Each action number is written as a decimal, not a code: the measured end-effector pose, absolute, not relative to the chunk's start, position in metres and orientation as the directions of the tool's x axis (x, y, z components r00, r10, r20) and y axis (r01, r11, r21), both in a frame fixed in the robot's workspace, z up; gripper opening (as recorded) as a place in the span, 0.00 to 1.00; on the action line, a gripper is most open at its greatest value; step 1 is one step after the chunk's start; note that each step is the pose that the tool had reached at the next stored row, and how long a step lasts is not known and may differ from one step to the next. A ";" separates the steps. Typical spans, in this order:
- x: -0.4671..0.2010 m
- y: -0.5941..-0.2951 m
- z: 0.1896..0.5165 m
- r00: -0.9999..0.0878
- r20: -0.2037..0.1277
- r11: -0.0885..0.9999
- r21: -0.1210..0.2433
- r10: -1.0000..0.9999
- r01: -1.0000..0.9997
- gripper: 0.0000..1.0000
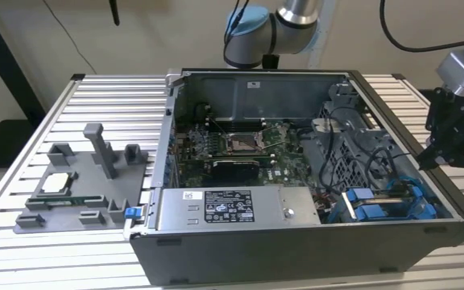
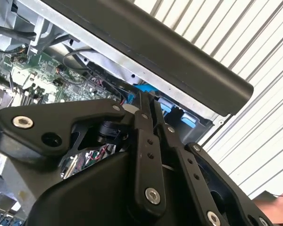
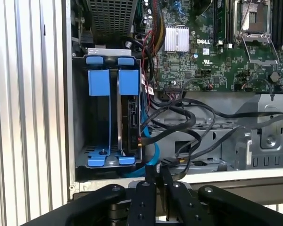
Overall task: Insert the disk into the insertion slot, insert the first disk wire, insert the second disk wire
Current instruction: 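Insert the first disk wire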
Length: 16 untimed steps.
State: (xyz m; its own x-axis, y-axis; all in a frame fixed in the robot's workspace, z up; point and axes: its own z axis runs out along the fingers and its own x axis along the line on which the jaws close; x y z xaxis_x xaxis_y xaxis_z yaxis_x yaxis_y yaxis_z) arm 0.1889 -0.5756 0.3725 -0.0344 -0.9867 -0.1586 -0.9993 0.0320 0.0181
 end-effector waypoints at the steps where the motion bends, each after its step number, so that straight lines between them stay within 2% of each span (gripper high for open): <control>1: 0.187 -0.575 0.374 -0.034 -0.158 0.032 0.018 -0.987 -0.999 0.00; 16: 0.141 -0.571 0.385 -0.039 -0.159 0.037 0.013 -0.987 -0.999 0.00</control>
